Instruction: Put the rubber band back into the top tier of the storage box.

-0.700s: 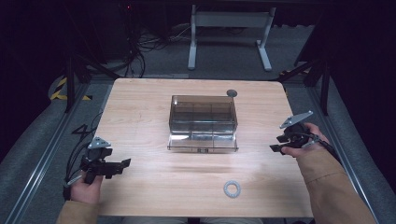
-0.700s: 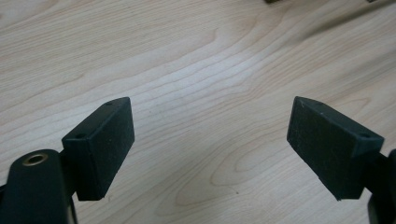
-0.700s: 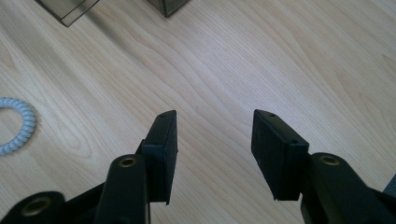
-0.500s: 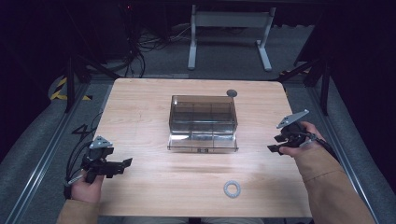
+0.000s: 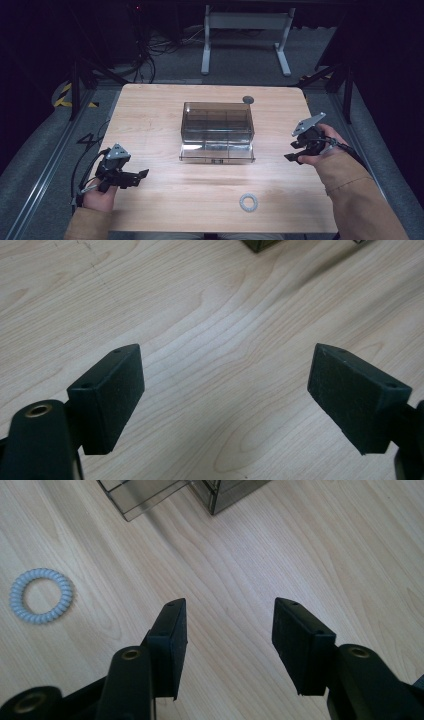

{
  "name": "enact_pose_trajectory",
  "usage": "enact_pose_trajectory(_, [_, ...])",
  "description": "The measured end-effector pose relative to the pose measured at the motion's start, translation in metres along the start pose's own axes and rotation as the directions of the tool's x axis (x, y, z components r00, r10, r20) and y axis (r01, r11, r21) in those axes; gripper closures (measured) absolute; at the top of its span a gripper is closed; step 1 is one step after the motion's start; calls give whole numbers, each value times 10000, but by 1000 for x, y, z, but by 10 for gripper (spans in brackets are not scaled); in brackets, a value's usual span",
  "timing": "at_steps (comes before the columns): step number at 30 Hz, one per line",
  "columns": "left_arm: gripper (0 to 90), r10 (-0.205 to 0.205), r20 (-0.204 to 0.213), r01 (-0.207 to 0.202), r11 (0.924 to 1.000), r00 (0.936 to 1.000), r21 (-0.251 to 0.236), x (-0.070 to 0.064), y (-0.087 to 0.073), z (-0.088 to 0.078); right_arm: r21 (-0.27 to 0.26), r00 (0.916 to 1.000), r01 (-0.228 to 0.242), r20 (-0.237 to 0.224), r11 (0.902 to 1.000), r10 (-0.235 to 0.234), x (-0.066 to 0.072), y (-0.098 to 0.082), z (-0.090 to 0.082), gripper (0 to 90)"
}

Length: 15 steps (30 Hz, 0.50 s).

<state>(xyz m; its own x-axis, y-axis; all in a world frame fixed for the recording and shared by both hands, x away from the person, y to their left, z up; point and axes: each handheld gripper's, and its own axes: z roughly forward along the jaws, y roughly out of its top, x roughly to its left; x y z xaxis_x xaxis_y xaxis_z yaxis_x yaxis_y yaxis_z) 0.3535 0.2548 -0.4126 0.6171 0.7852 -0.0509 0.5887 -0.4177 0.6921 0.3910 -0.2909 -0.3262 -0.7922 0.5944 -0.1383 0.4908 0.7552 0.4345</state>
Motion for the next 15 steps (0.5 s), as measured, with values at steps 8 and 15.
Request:
enact_pose_trajectory(8, [158,53,122,-52,10000,9999,-65,-1,1,0,144,9972,687,-318,9975,-682,16,13,-11,509])
enact_pose_trajectory(15, [158,61,199,-57,9998,9998,-197,-1,3,0,188,9923,1059,-658,9942,-1045,22,21,-16,508])
